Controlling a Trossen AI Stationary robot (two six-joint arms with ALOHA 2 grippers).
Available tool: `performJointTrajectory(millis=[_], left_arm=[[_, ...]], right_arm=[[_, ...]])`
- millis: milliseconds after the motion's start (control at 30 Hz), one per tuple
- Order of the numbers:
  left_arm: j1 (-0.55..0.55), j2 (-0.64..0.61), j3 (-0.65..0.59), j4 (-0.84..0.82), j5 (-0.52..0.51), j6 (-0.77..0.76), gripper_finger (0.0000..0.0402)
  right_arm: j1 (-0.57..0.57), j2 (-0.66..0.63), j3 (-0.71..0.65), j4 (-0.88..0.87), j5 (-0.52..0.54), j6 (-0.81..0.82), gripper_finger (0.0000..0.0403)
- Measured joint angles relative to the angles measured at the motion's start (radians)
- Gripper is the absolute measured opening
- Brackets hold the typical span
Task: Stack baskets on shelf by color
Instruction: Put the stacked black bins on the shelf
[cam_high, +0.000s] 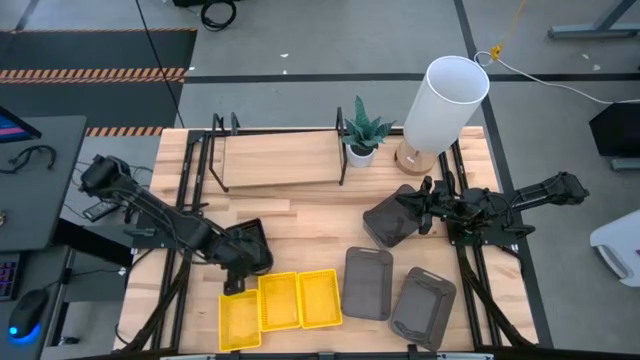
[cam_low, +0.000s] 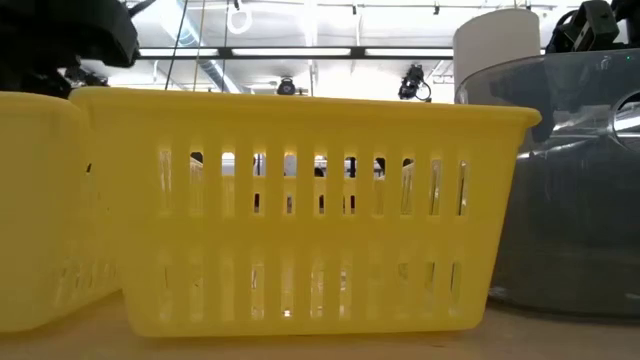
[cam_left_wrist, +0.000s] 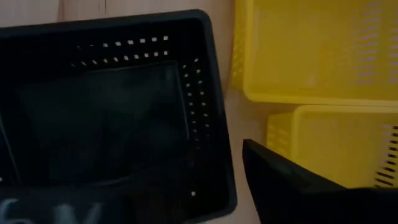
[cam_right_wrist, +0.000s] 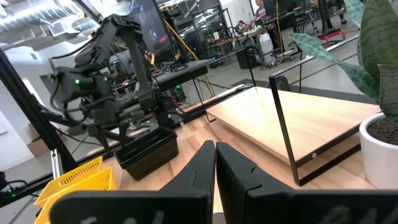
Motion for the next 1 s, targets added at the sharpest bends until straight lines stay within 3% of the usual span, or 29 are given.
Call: performJointTrajectory(millis=[233,400,667,1000], left_arm=[[0.000,0.074,0.054,-0.016,-0.002,0.003,0.0224],[0.000,0.129,0.056,-0.025,-0.020,-0.003,0.0235],[0.019,0.216,0.056,-0.034,-0.018,-0.001,0.0182],[0.023,0.221,0.056,-0.057,-0.017,0.004,0.0084]], right_arm=[[0.000,0.000,0.000,0.000,0.000,0.000,0.0019],[0.000,0.000,0.000,0.000,0.000,0.000,0.0019],[0.000,0.000,0.000,0.000,0.000,0.000,0.0019],[0.000,0.000,0.000,0.000,0.000,0.000,0.0019]])
